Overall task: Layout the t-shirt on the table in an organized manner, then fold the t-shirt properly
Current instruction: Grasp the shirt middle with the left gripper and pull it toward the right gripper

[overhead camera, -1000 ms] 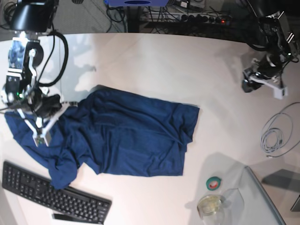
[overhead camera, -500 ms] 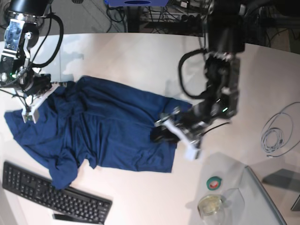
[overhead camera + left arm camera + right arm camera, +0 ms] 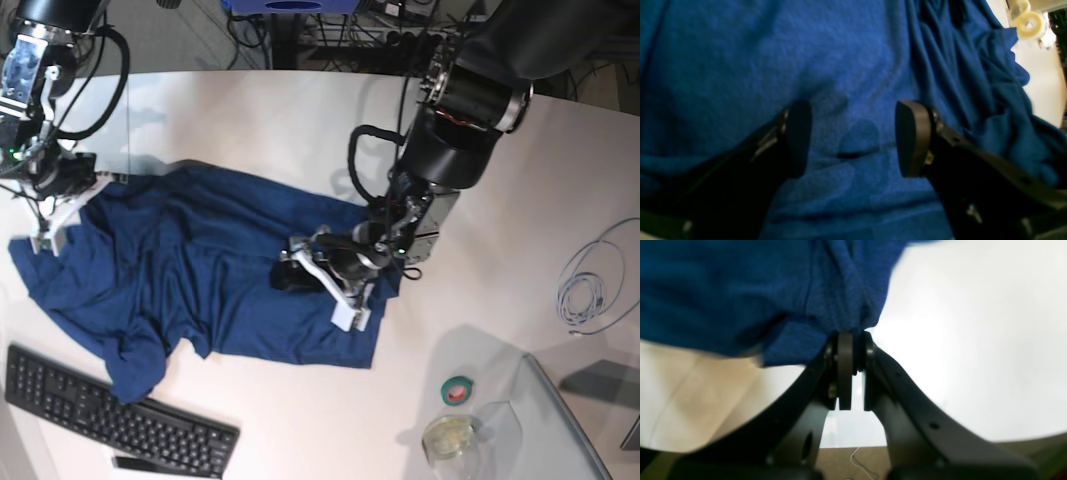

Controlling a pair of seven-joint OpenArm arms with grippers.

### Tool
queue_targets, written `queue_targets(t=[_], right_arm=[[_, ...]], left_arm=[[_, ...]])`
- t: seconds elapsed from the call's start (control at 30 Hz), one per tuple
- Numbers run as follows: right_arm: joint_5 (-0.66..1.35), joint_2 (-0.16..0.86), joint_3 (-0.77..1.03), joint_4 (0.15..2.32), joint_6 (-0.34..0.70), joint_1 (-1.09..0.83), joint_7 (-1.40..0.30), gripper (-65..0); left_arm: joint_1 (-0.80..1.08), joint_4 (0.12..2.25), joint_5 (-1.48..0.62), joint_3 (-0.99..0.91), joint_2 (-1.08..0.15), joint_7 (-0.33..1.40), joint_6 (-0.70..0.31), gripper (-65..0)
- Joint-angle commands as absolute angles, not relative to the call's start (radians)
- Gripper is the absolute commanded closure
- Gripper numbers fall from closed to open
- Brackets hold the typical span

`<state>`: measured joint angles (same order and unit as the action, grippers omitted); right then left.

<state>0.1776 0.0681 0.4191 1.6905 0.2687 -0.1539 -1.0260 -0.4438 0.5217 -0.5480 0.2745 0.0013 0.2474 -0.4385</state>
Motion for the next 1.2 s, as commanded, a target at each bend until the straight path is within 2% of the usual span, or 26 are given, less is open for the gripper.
queue_targets(t=[0.0,0.2,0.33,0.47,0.63,0.83,0.93,1.03,1.17], right_arm=[[0.179,0.081,0.435,1.712,0.268,-0.147,-1.018,-0.3],[0.174,0.088,0.479,1.713,0.268,-0.148,-1.05,-0.3],[0.174,0.085,0.479,1.745,0.262,-0.173,-1.095,-0.3],[0.173,0.088,0.496,1.834,0.189,-0.217,-1.095,-0.3],[0.177,0.081,0.496,1.86,0.182,-0.219,-1.119,-0.3],[0.179,0.067,0.349,1.851,0.177,-0.151,-1.124,-0.3],[0.176,0.041,0.288,1.847,0.176,-0.088,-1.139,-0.3],[0.176,0.03,0.206,1.83,0.176,-0.021,-1.142,-0.3],[0.174,0.033,0.096,1.656,0.176,0.11,-1.089,-0.2]], left_arm=[[-0.458,0.529,-0.542,0.271,-0.024,0.242,-0.421,-38.2],[-0.438,0.544,-0.541,0.271,-0.114,0.239,-0.421,-38.2],[-0.392,0.633,-0.542,0.271,-0.151,0.24,-0.421,-38.2],[-0.369,0.705,-0.544,0.269,-0.16,0.242,-0.421,-38.2],[-0.369,0.711,-0.544,0.269,-0.159,0.243,-0.421,-38.2],[-0.371,0.766,-0.547,0.269,-0.156,0.243,-0.421,-38.2],[-0.355,0.871,-0.549,0.259,-0.16,0.332,-0.421,-38.2],[-0.309,1.013,-0.547,0.166,-0.171,0.45,-0.421,-38.2],[-0.211,1.225,-0.541,0.071,-0.173,0.588,-0.421,-38.2]])
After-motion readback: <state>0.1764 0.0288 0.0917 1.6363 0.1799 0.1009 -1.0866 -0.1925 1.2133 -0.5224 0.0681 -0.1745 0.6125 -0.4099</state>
